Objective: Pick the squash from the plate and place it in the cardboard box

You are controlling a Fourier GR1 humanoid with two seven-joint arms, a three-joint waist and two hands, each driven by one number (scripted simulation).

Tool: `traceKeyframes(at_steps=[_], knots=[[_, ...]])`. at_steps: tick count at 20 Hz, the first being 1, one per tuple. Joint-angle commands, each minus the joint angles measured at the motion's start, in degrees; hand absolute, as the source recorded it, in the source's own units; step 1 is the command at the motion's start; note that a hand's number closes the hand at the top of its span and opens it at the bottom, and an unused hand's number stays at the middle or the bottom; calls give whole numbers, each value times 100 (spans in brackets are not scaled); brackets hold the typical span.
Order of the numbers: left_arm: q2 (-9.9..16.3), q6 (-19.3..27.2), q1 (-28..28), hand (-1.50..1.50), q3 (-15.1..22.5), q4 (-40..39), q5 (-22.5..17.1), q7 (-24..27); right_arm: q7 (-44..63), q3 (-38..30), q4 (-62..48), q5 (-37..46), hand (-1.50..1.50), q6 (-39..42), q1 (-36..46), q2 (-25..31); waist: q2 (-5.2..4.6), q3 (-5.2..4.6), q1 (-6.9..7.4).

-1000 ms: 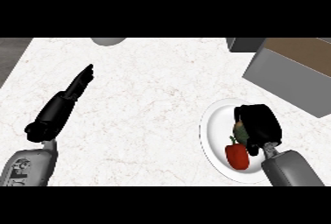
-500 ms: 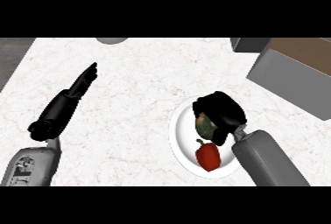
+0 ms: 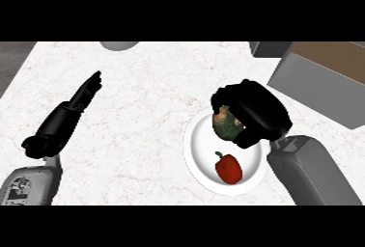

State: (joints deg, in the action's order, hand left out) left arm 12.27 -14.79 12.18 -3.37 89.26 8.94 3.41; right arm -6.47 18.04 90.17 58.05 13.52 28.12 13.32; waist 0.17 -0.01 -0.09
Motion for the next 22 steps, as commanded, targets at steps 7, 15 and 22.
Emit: traceKeyframes(at_steps=[7,15,22], knots=[[171,-151,104,0,-193,12,-140,-65,1656,-2019,574,-699,150,48,603,-323,-11,0,-17],[53,18,63,0,-68,-283,154,352,1107,-3383,-1315,-1052,150,-374,1440,642,-48,1,68],[-141,4,87,0,198,71,214,-50,477,-3261,-3109,-582,150,-263,1996,1577,-56,4,137]])
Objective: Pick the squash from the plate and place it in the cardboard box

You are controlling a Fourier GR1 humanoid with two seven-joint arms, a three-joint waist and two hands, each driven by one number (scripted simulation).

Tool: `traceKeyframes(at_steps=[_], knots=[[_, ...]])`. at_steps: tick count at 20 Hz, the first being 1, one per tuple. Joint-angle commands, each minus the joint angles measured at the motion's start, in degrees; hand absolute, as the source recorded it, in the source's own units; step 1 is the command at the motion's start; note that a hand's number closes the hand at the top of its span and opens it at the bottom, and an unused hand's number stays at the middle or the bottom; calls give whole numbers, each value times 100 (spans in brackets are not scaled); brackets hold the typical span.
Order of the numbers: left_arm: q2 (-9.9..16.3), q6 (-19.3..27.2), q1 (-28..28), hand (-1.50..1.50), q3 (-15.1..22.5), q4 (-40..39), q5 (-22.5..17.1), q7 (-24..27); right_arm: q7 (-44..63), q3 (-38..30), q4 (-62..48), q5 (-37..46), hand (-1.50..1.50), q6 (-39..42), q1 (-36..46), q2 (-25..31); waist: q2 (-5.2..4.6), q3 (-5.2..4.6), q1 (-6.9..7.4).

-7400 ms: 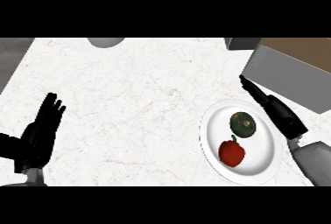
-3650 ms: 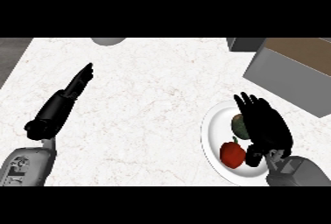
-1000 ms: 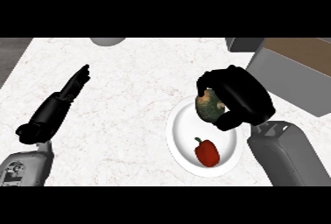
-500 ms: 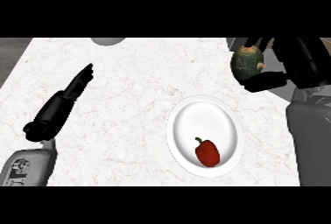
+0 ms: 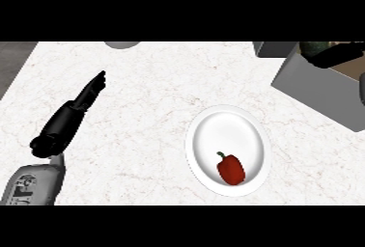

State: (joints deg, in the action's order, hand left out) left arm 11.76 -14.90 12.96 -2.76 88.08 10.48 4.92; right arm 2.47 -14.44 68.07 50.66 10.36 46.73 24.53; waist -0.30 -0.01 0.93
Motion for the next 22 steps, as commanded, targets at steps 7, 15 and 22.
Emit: traceKeyframes(at_steps=[7,15,22], knots=[[-120,16,114,0,55,-22,2,-47,-1066,-22,-2680,195,150,1077,556,1355,-37,5,78],[-180,-36,306,0,137,78,-10,-364,-1919,500,-4198,770,-150,1362,757,1690,-76,13,156],[-67,-77,364,0,0,-1,-42,-297,-3430,67,-4602,233,-150,1405,1066,1789,-59,17,122]])
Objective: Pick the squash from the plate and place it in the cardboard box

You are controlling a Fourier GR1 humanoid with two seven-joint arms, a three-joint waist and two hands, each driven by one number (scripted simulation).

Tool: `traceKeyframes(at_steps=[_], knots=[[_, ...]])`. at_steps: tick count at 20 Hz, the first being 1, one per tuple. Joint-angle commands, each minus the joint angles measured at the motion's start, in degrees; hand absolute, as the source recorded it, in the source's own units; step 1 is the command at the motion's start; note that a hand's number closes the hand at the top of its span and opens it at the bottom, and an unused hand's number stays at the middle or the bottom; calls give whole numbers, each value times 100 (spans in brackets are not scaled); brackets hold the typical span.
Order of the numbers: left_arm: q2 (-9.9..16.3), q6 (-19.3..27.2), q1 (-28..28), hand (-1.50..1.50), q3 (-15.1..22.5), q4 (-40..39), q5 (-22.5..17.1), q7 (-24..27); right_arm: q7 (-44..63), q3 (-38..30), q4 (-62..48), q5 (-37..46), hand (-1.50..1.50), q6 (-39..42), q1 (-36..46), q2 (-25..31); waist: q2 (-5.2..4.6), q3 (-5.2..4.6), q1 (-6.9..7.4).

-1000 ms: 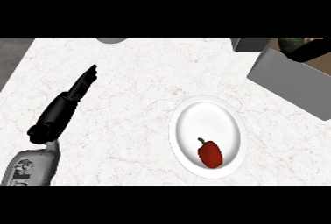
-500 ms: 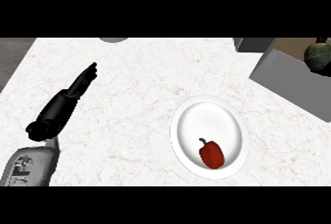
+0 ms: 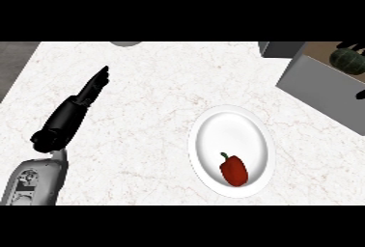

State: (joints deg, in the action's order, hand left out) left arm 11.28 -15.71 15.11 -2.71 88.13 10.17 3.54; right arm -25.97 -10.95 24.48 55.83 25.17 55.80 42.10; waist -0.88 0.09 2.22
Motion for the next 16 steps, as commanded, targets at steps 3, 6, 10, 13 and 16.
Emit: traceKeyframes(at_steps=[3,6,10,13,16], knots=[[-91,99,84,0,-66,-71,-40,-104,-722,-1315,-325,-1292,-150,-63,314,-50,12,18,-79],[-1,7,-108,0,21,49,35,-23,-239,-2382,-819,-2288,-150,124,522,-258,30,21,-26],[7,9,-79,0,-41,23,-9,97,382,-3192,-1363,-2998,-150,307,652,139,-9,9,-18],[5,15,230,0,-26,-76,23,-1,865,-3432,-1572,-3201,-150,75,747,330,-45,10,21],[162,-193,-68,0,-122,175,-149,104,519,-3632,-1523,-3383,-150,99,348,697,-64,22,123]])
